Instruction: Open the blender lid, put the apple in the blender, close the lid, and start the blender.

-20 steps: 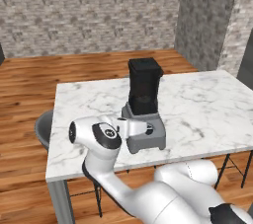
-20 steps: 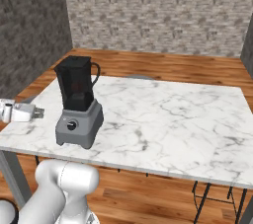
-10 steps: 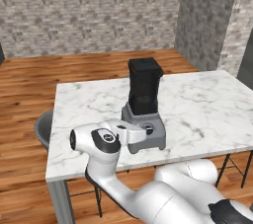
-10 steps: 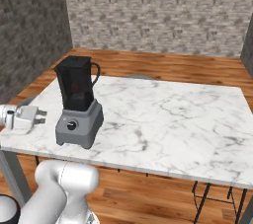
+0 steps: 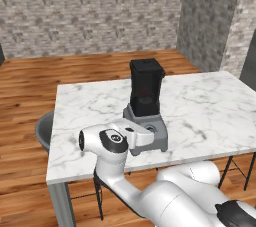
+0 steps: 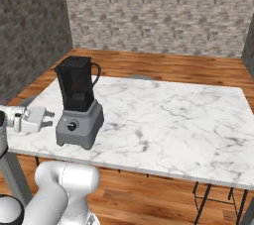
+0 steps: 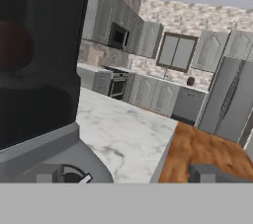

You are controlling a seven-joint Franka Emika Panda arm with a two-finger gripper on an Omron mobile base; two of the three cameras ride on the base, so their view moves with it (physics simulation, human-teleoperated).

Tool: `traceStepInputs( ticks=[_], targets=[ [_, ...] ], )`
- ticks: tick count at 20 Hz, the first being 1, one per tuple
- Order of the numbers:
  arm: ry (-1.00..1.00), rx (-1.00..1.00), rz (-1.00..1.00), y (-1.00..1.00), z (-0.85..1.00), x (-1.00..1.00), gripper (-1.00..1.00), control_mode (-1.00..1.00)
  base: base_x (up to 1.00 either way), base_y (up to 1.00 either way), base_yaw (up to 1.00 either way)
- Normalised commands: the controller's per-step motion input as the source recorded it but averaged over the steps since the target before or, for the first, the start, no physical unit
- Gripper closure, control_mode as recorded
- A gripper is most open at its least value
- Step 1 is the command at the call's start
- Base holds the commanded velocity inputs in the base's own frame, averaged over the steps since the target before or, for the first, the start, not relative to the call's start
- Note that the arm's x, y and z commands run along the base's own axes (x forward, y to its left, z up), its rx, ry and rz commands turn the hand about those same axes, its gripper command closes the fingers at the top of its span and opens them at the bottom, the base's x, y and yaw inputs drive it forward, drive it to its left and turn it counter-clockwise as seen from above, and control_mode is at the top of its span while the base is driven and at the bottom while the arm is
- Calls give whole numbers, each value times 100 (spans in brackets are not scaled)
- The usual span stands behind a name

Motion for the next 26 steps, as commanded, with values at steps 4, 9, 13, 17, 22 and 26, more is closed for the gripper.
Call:
traceStepInputs(
  ticks=[4, 9, 13, 17, 22, 26],
  targets=[
    [0, 0, -13, -26, -7, 0, -100, -100, 0, 0, 0],
    [0, 0, -7, -10, -15, 0, -100, -100, 0, 0, 0],
    [0, 0, 0, 0, -25, 1, -100, -100, 0, 0, 0],
    [-1, 0, 0, 0, -21, 9, -100, -100, 0, 0, 0],
    [-4, 0, 0, 0, -11, 15, -100, -100, 0, 0, 0],
    [-5, 0, 0, 0, -4, 18, -100, -100, 0, 0, 0]
  ],
)
